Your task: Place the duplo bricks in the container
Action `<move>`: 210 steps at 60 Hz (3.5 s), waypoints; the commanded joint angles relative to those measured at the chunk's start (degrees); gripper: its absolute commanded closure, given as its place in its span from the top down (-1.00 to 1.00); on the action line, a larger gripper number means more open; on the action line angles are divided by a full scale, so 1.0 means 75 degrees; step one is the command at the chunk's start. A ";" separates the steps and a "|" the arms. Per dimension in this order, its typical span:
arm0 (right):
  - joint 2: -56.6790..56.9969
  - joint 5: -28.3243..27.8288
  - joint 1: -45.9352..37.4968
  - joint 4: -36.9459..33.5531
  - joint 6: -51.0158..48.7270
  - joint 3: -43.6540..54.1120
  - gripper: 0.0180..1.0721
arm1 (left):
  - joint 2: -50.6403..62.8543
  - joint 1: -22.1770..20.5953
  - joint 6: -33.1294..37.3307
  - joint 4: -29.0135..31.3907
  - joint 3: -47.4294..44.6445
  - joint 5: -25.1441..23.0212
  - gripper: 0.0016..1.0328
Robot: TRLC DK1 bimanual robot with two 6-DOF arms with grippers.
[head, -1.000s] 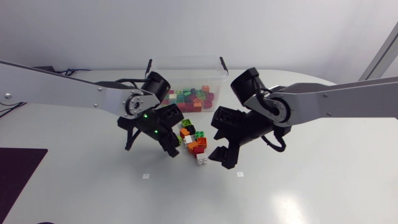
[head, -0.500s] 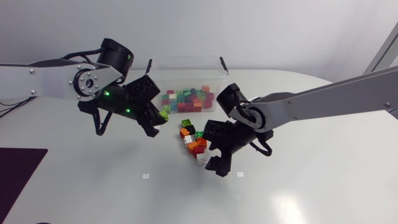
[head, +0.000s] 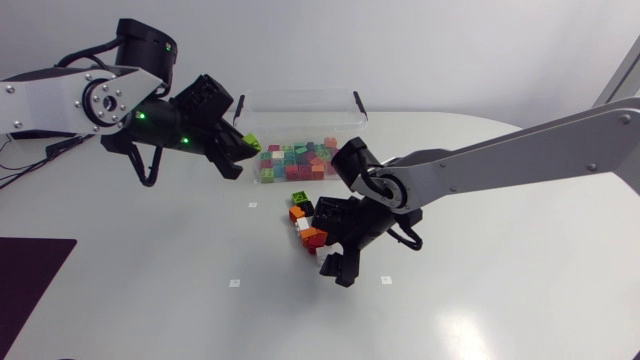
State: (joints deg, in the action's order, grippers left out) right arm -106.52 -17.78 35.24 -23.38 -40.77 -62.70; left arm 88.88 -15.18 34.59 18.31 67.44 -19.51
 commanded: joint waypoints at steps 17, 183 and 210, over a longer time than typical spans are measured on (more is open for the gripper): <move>-0.0340 0.0027 0.0152 -0.0282 -0.0224 -0.0137 0.34 | 0.0137 0.0020 0.0064 -0.0261 0.0641 -0.0176 -0.52; -0.1454 0.0777 -0.1371 0.0703 0.2214 -0.5609 -0.69 | 0.1696 -0.0554 0.1119 -0.1327 -0.0472 0.0070 0.90; -0.2661 0.1070 -0.1512 0.0468 0.2331 -0.7051 0.04 | 0.2200 -0.0707 0.1177 -0.1538 -0.0578 0.0246 0.90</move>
State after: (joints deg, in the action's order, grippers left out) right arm -124.64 -10.39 24.53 -19.31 -25.02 -113.54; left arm 103.94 -19.49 42.28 7.35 64.77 -17.87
